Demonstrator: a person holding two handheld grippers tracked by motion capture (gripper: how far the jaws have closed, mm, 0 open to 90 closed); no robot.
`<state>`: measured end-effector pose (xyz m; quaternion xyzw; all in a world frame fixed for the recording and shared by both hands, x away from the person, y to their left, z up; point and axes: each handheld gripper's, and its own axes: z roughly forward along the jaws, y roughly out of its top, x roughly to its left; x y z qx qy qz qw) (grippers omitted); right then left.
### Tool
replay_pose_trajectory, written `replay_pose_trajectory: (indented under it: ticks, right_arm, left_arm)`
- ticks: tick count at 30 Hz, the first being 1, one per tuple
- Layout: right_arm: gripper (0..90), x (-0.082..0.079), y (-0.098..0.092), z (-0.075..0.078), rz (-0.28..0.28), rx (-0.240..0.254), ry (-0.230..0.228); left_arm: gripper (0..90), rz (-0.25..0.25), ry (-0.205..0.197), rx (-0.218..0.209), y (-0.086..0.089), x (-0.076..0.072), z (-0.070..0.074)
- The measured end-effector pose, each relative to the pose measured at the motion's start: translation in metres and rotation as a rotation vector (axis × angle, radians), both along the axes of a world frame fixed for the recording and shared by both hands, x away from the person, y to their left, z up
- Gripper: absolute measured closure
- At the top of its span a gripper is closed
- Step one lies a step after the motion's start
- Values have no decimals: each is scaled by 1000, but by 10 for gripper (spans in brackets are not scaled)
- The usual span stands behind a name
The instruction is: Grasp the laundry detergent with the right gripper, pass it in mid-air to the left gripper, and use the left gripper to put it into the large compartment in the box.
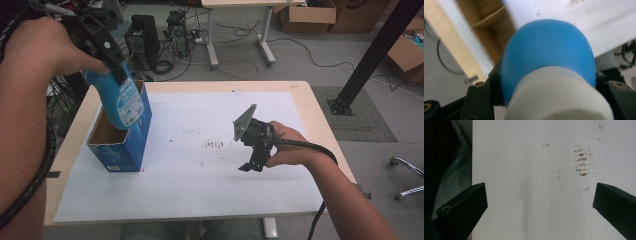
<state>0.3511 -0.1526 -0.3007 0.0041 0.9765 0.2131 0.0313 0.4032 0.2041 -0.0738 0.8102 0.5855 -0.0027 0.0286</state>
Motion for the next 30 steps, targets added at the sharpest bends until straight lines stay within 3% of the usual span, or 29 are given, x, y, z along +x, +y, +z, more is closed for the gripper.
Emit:
replay_pose_trajectory:
  ticks: [1, 2, 3, 5, 6, 7, 10, 14, 22, 30]
  right_arm:
    - [0, 0, 0, 1, 0, -6, -1]
    - [0, 0, 0, 1, 0, -6, -1]
    - [0, 0, 0, 1, 1, -12, -3]
    - [0, 0, -1, 2, 6, -19, -2]
    - [0, 0, -1, 2, 6, -19, -2]
    - [0, 0, -1, 2, 6, -27, 2]
    - [0, 0, -2, 2, 4, -42, 2]
    - [0, 0, -4, 4, 0, -45, 2]
    - [0, 0, -9, 3, -12, -56, 4]
    - [0, -2, -13, -1, -20, -50, 11]
  left_arm:
    - [384, 34, 4, 4, 5, 1, 1]
    - [385, 34, 4, 4, 5, 1, 1]
    - [384, 106, 16, 11, 15, 3, 0]
    - [384, 160, 30, 16, 24, 4, -1]
    - [384, 160, 30, 16, 24, 4, -1]
    - [384, 209, 33, 15, 33, 5, -2]
    - [385, 266, 35, 19, 43, 8, -6]
    - [384, 294, 35, 30, 51, 13, -15]
    - [384, 292, 31, 22, 51, 21, -33]
    - [385, 267, 68, 26, 42, 30, -71]
